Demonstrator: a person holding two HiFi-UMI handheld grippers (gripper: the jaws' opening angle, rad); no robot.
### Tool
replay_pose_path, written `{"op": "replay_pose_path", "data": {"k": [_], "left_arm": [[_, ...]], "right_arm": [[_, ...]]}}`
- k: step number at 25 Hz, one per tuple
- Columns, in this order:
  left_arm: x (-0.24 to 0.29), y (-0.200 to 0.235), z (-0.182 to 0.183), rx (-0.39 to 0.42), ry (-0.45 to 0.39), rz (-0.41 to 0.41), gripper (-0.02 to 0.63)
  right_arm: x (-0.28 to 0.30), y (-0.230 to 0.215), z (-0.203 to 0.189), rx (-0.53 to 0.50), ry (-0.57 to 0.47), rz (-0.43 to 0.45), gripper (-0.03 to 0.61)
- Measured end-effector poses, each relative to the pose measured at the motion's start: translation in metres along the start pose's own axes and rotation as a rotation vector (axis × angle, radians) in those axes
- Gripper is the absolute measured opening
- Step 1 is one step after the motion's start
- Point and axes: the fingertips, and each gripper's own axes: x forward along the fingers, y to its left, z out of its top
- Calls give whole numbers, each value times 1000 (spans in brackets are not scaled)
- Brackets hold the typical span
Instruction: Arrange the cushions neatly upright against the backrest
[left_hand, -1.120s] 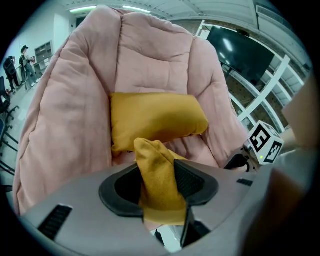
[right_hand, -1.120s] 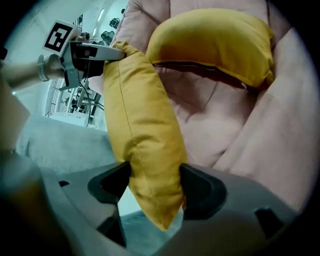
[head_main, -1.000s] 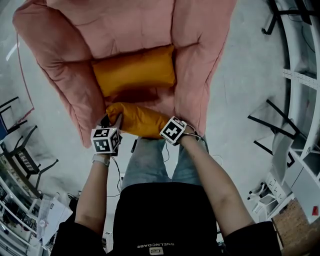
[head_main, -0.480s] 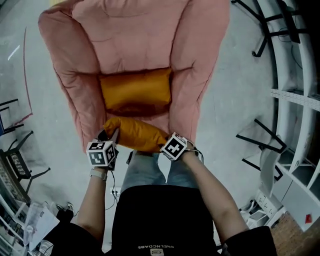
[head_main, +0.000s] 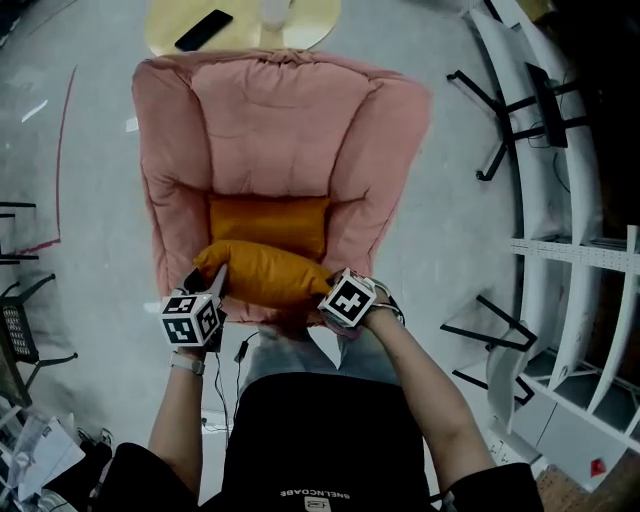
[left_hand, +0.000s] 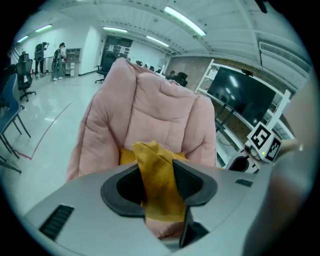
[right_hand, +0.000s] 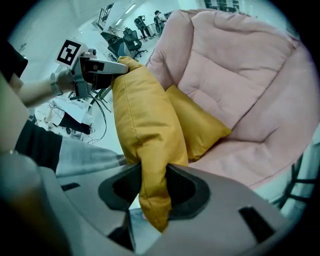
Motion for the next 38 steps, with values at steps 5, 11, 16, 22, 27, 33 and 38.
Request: {"op": "replay_pose_path", "data": {"k": [5,11,16,22,27,33,38], "left_arm": [[-6,2,44,-91,-93,43,175],[13,17,81,-197,-166,125,178],[39,38,98,-260,-154,175,183],[86,67,112,-260,-75,199,195],[113,84,118,-275,-50,205,205],[125,97,134,-219,-77,218,248],[113,84,134,-110,-53,192,286]], "right_arm": [[-46,-47,38,-108,8,-68,146],[-67,-109,89,-224,12,-88,149],[-57,-149,116,-237,35,-58,151],[-28,-185,131,-172,42,-16,170],[-16,-206,142,-133,6,-9,214],[-22,-223,156,-61,-112,-54,267],[-49,-232,157,28,-244,-112,273]]}}
